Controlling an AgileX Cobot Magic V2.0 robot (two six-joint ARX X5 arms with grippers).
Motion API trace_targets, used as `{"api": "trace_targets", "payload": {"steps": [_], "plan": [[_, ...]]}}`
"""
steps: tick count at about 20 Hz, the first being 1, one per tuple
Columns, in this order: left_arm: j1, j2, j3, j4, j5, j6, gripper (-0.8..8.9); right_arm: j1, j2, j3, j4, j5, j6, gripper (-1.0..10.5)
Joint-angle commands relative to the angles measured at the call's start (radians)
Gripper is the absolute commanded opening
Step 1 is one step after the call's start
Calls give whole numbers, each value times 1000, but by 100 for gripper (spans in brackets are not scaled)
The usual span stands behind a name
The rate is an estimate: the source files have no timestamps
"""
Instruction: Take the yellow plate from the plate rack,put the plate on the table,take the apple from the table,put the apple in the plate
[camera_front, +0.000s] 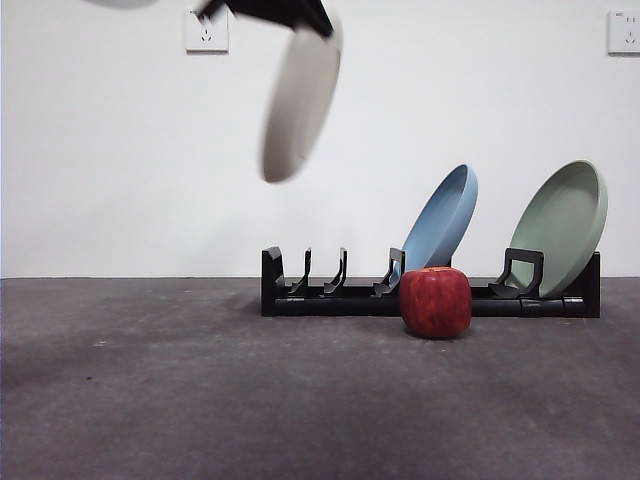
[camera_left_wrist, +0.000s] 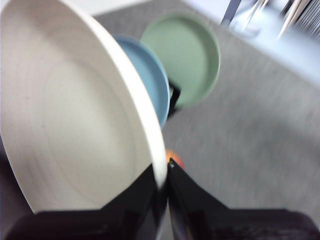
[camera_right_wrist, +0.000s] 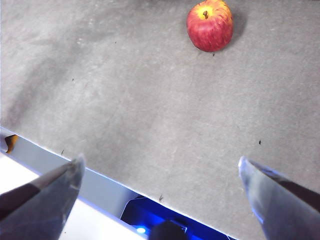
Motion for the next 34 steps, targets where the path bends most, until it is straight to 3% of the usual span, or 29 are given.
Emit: {"api": "trace_targets", "payload": {"steps": [1, 5, 7, 18, 22, 29, 33, 34], "plan": [[-80, -56, 3, -190, -195, 154, -7, 2, -1, 3, 2, -1, 7, 659], [-216, -61, -1, -415, -441, 159, -7, 2, -1, 3, 1, -1, 11, 659], [-274, -43, -30, -436, -494, 146, -7, 2, 0, 3, 1, -1, 11, 659], [-451, -22, -562, 14, -603, 142, -6, 2, 0, 3, 2, -1, 14, 659], [-508, 68, -603, 98, -674, 153, -7, 2, 0, 3, 2, -1, 14, 659], [-554, 198, -603, 163, -663, 152, 2, 2, 0, 3, -1, -1, 14, 659], [-558, 195, -603, 176, -655, 149, 218, 2, 0, 3, -2, -1, 14, 659], [-559, 195, -603, 176, -649, 149, 227, 2, 0, 3, -2, -1, 14, 659]]}}
